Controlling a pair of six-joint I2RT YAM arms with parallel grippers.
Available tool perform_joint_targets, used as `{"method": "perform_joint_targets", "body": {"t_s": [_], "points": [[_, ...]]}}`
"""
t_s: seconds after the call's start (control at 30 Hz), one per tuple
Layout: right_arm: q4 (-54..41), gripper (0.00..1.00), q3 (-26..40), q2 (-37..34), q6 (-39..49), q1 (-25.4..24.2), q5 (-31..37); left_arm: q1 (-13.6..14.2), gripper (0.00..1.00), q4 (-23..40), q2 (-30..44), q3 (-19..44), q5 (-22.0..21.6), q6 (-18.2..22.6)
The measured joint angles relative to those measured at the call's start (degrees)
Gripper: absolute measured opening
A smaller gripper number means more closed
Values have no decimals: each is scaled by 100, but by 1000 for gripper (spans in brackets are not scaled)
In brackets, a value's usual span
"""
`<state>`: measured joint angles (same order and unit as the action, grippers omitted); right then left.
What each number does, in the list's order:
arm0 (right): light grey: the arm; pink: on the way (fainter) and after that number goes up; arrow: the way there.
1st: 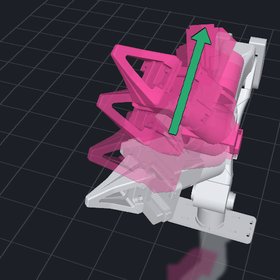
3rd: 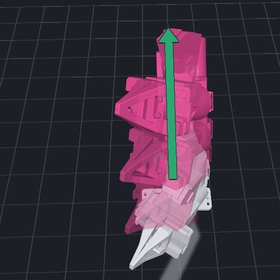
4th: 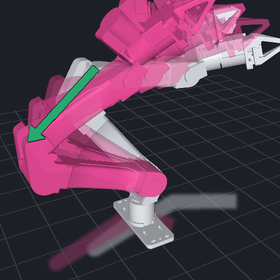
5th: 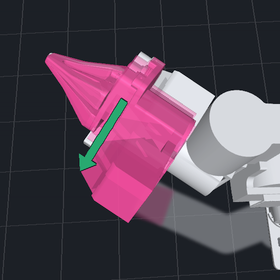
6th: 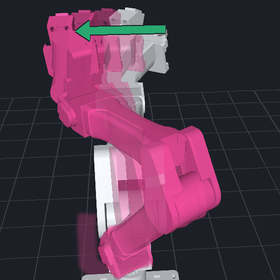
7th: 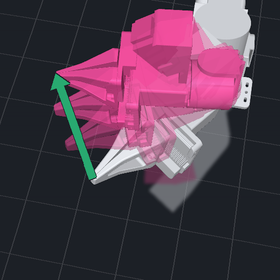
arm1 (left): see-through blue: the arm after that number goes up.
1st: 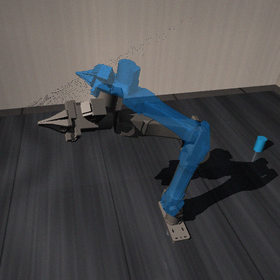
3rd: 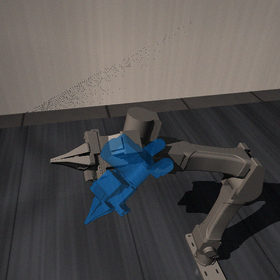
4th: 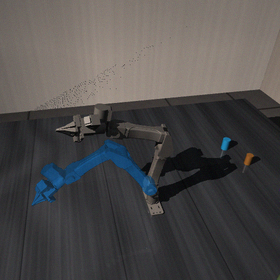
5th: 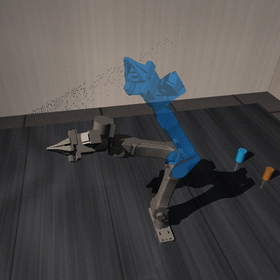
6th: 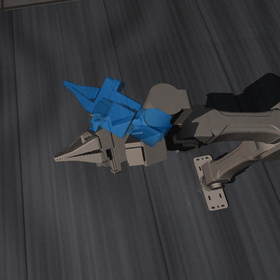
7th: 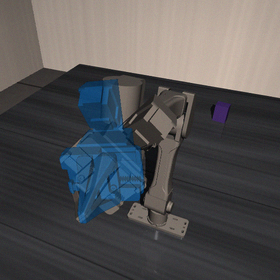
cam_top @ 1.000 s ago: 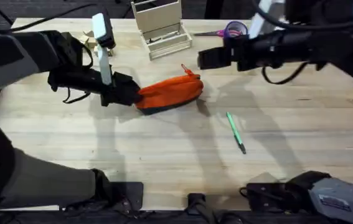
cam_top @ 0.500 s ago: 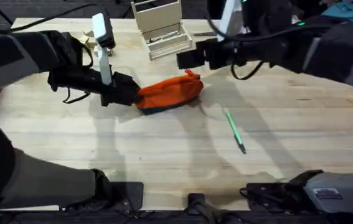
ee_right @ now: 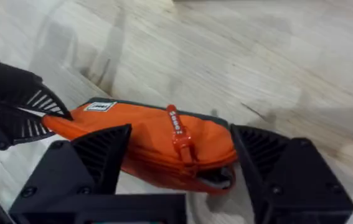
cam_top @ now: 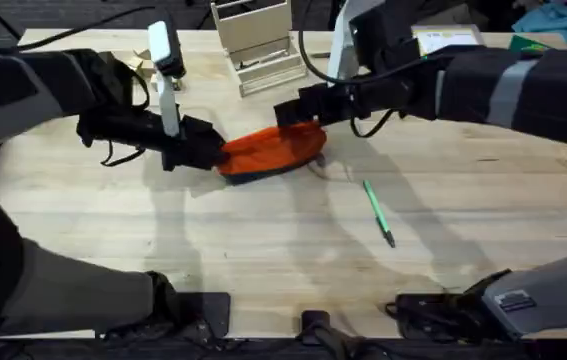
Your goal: Unzip the bag, pick up the pens from the table one at a time and place them inside, then zip the bag closed.
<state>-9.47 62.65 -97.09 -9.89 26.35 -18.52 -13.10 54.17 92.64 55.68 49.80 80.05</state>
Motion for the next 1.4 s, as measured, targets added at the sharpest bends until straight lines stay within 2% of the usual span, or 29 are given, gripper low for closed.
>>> {"method": "perform_joint_targets", "body": {"t_s": [0.03, 0.2, 0.33, 0.37, 0.47, 0.53, 0.83, 1.1, 1.4], "points": [[-2, 826, 0, -77, -9, 0, -2, 0, 43, 0, 0, 0, 0, 0], [6, 573, 0, -84, -20, 0, -6, 0, 43, -2, 0, 0, -1, 0], [7, 447, 0, -84, -22, 0, -41, 0, 43, -2, 0, 0, 0, 0], [7, 373, 0, -84, -21, 0, -42, 0, 43, 0, 0, 0, 0, 0], [4, 63, 0, -84, -52, 7, -42, 0, 43, 0, 0, 0, -2, 0], [6, 36, 0, -85, -38, 4, -42, 0, 43, 0, 0, 0, -2, 0], [-2, 34, 0, -60, -38, 7, -39, 0, 43, 2, 0, 0, -2, 0], [-87, 34, 0, 296, -37, 17, -22, -9, 44, 2, 0, 0, -13, 0], [-77, 33, 0, 371, -35, 308, 98, -28, 44, 4, 0, 0, -28, 2]]}}
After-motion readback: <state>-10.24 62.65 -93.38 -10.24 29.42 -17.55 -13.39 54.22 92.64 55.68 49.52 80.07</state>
